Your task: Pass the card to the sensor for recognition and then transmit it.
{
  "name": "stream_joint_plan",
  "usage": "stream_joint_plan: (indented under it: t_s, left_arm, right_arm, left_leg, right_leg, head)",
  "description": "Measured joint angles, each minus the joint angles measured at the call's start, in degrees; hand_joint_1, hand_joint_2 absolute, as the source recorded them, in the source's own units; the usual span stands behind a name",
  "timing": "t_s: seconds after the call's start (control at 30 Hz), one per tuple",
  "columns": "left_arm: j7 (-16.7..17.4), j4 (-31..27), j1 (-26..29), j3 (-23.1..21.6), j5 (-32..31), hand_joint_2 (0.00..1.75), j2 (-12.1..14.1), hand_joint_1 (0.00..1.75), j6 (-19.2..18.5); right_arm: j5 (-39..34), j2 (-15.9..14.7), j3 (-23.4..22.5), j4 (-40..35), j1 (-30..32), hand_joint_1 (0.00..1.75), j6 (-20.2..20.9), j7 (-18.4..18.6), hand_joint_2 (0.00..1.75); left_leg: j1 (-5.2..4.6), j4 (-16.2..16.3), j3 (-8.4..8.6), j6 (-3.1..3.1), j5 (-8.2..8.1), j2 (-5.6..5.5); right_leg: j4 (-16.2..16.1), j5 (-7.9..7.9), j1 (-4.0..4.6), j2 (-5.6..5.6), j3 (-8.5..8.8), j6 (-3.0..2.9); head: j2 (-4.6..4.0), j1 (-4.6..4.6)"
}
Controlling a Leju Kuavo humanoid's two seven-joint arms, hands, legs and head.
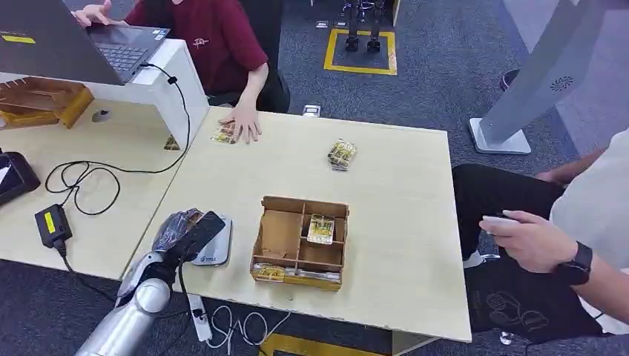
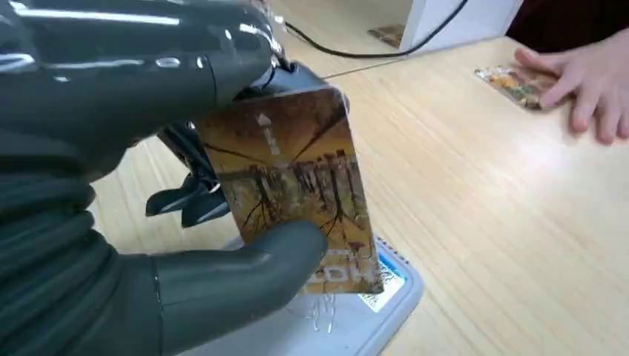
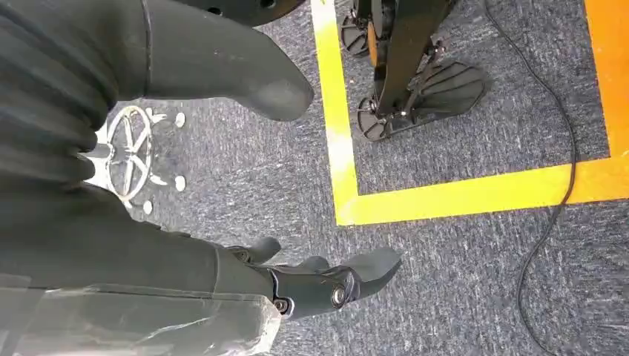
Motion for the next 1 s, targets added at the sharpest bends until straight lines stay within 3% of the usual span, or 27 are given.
stream_joint_plan:
  t_s: [0.5, 1.0]
  left_arm:
    - [3.71, 5.92, -3.04, -0.68, -7.79, 1.75, -0.55, 1.75, 0.54]
    - [5.84, 12.15, -4.89, -1.99, -13.22, 1.75, -2.75, 1.75, 1.86]
  right_arm:
    - [1.88, 0.31, 0.00, -0.04, -0.24, 0.00, -0.61, -0.07, 1.75]
    - [2.82, 0.37, 0.00, -0.04, -0.67, 0.00, -0.83, -0.57, 1.75]
  left_leg:
    - [0.00, 0.00, 0.16, 0.00, 0.00, 0.00]
    - [-0.02, -0.03, 0.60, 0.02, -0.02, -0.06]
  right_leg:
    - [0.00, 0.00, 0.00, 0.00, 0.15, 0.00]
    - [0.00, -0.05, -0.01, -0.12, 0.69, 0.04]
  head:
    - [0.00, -0.02]
    - [0.00, 0.00]
